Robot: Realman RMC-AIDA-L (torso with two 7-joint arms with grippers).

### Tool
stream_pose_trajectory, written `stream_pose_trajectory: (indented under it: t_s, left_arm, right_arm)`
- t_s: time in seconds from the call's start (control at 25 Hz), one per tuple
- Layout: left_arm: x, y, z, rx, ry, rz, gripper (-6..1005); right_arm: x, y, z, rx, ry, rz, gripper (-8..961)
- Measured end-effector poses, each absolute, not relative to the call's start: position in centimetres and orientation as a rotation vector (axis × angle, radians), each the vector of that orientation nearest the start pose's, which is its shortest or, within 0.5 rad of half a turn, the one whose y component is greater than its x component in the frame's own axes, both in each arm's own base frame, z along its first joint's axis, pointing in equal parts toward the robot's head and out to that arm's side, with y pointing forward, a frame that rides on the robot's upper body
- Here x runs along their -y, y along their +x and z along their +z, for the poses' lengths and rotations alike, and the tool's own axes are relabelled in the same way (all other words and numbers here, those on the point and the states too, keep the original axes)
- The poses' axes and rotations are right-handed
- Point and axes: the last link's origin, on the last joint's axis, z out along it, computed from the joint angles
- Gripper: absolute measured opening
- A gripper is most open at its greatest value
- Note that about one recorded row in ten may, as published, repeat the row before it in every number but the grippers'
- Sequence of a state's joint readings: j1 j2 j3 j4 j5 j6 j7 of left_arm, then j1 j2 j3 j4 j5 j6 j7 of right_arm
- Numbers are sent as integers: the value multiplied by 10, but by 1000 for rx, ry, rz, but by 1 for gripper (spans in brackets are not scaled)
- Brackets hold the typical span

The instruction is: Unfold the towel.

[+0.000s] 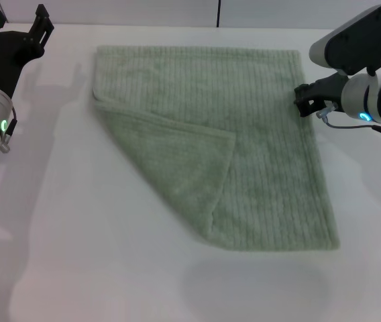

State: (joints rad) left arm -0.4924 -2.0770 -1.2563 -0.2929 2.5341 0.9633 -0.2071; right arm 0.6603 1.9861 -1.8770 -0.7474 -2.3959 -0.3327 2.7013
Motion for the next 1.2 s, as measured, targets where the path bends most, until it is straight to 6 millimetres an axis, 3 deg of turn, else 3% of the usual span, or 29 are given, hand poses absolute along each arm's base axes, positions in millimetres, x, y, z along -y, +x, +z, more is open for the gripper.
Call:
stream_pose_trajectory:
  t_s: [1.2]
  left_arm:
    - [-380,-300,-3,687,-1515,-818,811]
  right_arm:
    - [-428,239,-60,-673,-2209,-104,26]
